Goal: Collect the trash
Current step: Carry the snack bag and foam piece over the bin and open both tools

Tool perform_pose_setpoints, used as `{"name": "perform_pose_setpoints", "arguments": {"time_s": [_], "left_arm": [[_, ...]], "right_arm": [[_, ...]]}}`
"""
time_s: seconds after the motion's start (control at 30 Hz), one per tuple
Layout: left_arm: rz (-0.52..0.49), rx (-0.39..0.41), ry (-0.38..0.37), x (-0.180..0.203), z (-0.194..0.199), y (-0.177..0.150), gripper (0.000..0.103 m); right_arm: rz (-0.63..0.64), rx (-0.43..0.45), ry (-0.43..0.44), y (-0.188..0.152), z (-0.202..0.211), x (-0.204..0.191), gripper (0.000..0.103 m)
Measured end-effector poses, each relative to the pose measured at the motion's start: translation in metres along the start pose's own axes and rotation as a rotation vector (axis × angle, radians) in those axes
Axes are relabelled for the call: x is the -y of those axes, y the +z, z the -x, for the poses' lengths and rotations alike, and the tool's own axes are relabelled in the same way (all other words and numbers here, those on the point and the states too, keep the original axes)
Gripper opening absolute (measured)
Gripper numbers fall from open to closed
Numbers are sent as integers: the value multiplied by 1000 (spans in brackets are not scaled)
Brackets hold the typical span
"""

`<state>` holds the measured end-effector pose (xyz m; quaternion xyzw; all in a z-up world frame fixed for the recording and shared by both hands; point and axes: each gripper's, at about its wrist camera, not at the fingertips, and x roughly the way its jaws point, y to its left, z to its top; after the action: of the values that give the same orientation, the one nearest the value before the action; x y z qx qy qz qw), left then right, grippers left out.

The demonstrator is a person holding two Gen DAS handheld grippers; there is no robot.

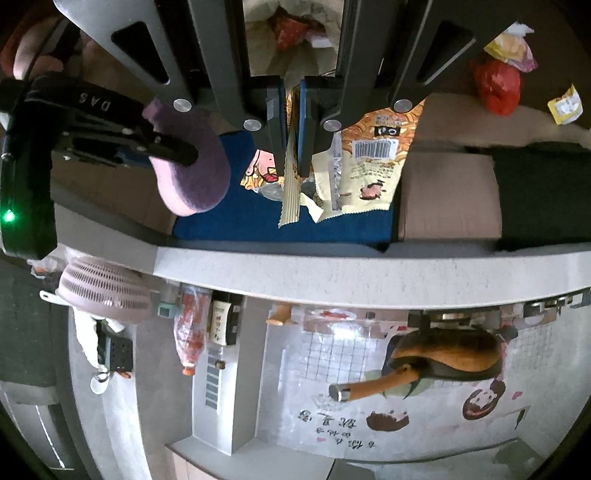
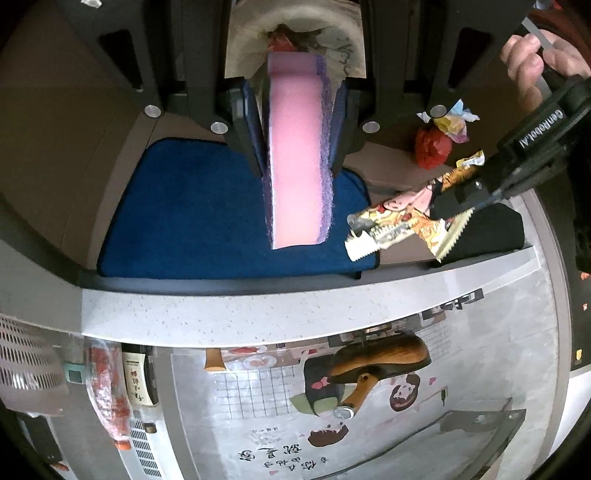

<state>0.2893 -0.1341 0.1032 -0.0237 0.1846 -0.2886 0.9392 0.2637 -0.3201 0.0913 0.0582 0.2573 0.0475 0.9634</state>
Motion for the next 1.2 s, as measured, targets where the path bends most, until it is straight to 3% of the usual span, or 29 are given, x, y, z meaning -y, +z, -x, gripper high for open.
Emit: {"name": "perform_pose_setpoints", "arguments": {"time_s": [0.3,0.5,1.2], "left_arm": [[8,12,70,-14,-1,-13,4],[20,2,63,-22,-7,-28,4],[112,-201,7,-45,-60,-90,4]], "right_arm": [[-31,-26,21,-10,-13,2,31],[-36,-52,22,-17,-25,0,31],[-116,-200,45,-61,-90,13,31]]}}
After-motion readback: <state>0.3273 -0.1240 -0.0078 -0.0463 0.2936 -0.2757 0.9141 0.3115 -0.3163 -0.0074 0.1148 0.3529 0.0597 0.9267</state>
